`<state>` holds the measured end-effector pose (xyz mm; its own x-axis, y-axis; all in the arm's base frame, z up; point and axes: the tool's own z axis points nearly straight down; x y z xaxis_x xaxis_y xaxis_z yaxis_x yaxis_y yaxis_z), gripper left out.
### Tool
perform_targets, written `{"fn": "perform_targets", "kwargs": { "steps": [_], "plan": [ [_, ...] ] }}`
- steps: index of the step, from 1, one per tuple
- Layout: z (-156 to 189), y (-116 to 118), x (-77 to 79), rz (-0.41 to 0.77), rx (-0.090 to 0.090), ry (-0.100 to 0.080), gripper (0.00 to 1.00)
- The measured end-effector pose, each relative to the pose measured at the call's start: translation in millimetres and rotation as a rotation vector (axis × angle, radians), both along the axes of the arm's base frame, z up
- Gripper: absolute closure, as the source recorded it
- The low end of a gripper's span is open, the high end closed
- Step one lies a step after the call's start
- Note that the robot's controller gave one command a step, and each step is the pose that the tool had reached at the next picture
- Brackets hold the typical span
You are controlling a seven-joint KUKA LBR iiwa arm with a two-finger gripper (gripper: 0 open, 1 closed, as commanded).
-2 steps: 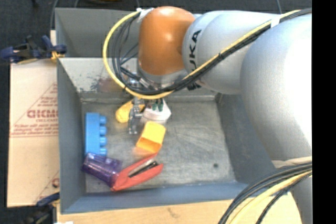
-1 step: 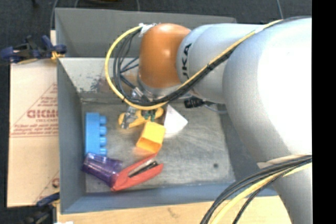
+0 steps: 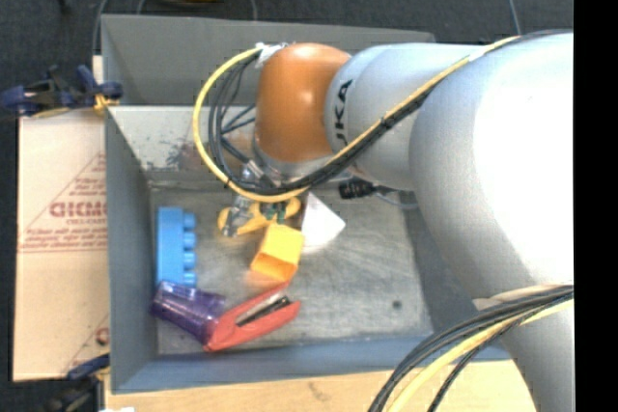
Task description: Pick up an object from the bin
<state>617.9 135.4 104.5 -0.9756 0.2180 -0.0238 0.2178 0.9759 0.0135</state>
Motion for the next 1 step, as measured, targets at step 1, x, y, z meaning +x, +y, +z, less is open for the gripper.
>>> {"fn": "perform_targets", "kwargs": {
  "steps": [1],
  "plan": [
    [36.3, -0.6, -2.2, -0.005, -0.006, 0.027, 1.0]
  ]
}}
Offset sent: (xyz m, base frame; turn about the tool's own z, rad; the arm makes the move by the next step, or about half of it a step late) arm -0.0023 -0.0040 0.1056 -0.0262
